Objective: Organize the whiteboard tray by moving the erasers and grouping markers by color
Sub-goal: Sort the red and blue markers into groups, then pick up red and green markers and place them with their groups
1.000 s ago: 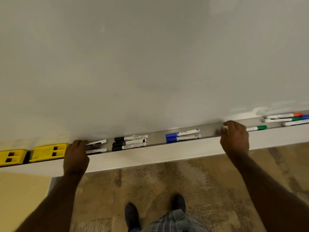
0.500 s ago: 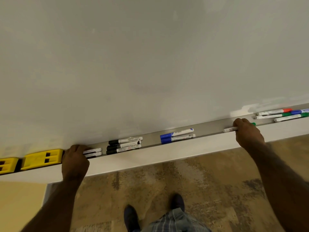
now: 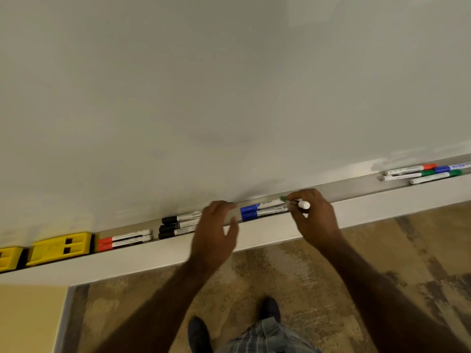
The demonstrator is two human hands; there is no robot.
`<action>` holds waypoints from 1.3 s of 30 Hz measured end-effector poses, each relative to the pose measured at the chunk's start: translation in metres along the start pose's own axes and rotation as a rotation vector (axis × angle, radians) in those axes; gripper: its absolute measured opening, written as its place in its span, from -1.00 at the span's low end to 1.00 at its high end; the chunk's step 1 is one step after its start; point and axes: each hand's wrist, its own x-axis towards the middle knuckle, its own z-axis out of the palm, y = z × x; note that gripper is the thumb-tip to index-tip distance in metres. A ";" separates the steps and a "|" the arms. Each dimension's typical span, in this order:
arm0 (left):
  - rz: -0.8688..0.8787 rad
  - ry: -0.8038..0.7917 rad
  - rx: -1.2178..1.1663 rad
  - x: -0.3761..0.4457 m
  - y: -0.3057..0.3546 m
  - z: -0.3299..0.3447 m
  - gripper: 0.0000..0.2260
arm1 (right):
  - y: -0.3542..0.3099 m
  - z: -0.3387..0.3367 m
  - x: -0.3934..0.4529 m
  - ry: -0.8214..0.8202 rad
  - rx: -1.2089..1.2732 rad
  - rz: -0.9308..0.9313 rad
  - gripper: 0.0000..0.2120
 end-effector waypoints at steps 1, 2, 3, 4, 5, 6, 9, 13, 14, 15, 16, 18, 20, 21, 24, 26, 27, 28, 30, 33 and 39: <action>0.048 -0.054 -0.004 0.000 0.010 0.008 -0.69 | -0.007 0.005 -0.004 -0.029 0.091 0.082 -0.85; 0.095 -0.095 0.010 0.000 0.019 0.015 -0.66 | -0.011 0.010 -0.007 -0.060 0.192 0.161 -0.85; 0.134 -0.127 0.032 0.001 0.027 0.021 -0.65 | -0.014 0.014 -0.010 -0.081 0.304 0.223 -0.85; 0.166 -0.151 0.054 0.002 0.034 0.026 -0.65 | -0.016 0.018 -0.012 -0.090 0.418 0.272 -0.84; 0.194 -0.162 0.071 0.004 0.040 0.030 -0.66 | -0.016 0.020 -0.013 -0.092 0.514 0.313 -0.83; 0.219 -0.166 0.080 0.006 0.045 0.032 -0.68 | -0.015 0.020 -0.014 -0.090 0.591 0.350 -0.82; 0.243 -0.190 0.092 0.019 0.054 0.039 -0.73 | -0.005 0.014 -0.013 -0.103 0.774 0.428 -0.75; 0.245 -0.240 0.073 0.037 0.070 0.055 -0.76 | 0.011 0.000 -0.008 -0.065 0.903 0.501 -0.71; 0.234 -0.263 0.063 0.042 0.076 0.063 -0.77 | 0.017 -0.005 -0.006 -0.048 0.923 0.521 -0.71; 0.216 -0.287 0.057 0.046 0.082 0.071 -0.77 | 0.023 -0.011 -0.004 -0.037 0.941 0.542 -0.71; 0.201 -0.310 0.056 0.051 0.088 0.079 -0.78 | 0.030 -0.017 -0.001 -0.028 0.957 0.566 -0.71; 0.204 -0.336 0.064 0.058 0.098 0.097 -0.80 | 0.044 -0.030 0.004 -0.016 0.951 0.615 -0.72; 0.255 -0.343 0.092 0.065 0.107 0.116 -0.81 | 0.061 -0.042 0.011 0.008 0.894 0.656 -0.73; 0.286 -0.345 0.113 0.068 0.111 0.126 -0.81 | 0.071 -0.050 0.014 0.031 0.842 0.675 -0.72; 0.358 -0.341 0.230 0.082 0.117 0.150 -0.80 | 0.101 -0.071 0.022 0.136 0.660 0.700 -0.70; 0.371 -0.344 0.311 0.091 0.114 0.161 -0.81 | 0.118 -0.084 0.025 0.213 0.548 0.688 -0.73; 0.374 -0.355 0.339 0.094 0.113 0.166 -0.82 | 0.129 -0.093 0.027 0.256 0.487 0.683 -0.74; 0.371 -0.366 0.356 0.097 0.112 0.171 -0.82 | 0.138 -0.102 0.029 0.294 0.428 0.681 -0.75; 0.356 -0.375 0.364 0.098 0.109 0.176 -0.82 | 0.156 -0.116 0.035 0.356 0.324 0.693 -0.73; 0.354 -0.373 0.340 0.097 0.109 0.181 -0.79 | 0.180 -0.141 0.049 0.430 0.179 0.717 -0.72; 0.408 -0.321 0.282 0.096 0.116 0.182 -0.79 | 0.205 -0.172 0.084 0.381 -0.149 0.656 -0.61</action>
